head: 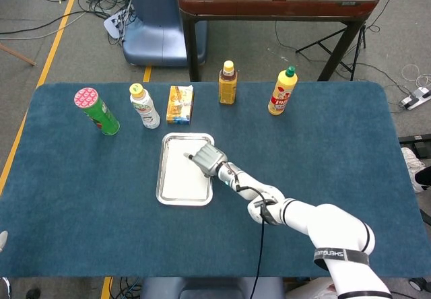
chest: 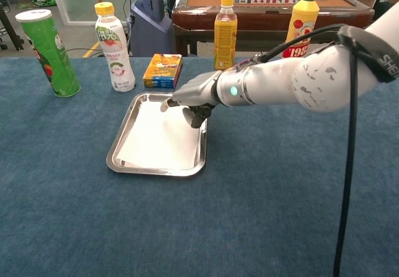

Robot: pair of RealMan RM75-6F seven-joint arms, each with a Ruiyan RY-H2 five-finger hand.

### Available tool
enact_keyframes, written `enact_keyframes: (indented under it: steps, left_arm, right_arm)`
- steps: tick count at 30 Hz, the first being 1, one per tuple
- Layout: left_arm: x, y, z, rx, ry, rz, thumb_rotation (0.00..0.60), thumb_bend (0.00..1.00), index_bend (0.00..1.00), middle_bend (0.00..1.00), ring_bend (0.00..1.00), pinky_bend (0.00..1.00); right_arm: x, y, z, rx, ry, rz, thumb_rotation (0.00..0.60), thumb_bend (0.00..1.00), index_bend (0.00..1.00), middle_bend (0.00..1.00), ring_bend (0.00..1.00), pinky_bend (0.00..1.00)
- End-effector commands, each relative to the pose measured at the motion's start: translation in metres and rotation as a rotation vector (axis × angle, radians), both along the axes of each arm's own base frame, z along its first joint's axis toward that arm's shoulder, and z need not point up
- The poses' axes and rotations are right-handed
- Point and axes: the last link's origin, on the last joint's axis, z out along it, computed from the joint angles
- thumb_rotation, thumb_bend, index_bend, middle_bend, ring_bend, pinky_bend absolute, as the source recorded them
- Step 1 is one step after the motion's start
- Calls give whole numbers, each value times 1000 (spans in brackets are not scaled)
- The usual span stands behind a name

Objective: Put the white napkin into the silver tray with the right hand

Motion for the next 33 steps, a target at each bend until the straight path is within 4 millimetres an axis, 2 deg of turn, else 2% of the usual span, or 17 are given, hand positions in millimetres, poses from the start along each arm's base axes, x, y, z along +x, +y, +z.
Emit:
enact_keyframes:
  steps: [1,7,13,33]
  left_arm:
    - [0,0,0,-1,0,1,600,274,171,103,121,17]
    - [1,-1,0,-1,1,-1,600,274,172,103,121,17]
    - [1,-3,0,1,2,0,600,274,172,103,121,17]
    - [2,-2,-1,1,1,-2,600,274,172,103,121,17]
  right_arm:
    - [2,12,8,44,-22,17,438,1000,67,1000,983,998]
    - [-1,31,9,114,-10,39,438,1000,67,1000,984,998]
    - [-6,40,7,147,11,42,437,1000,67,1000,983,998]
    - [-22,43,7,161,74,51,438,1000,67,1000,983,998]
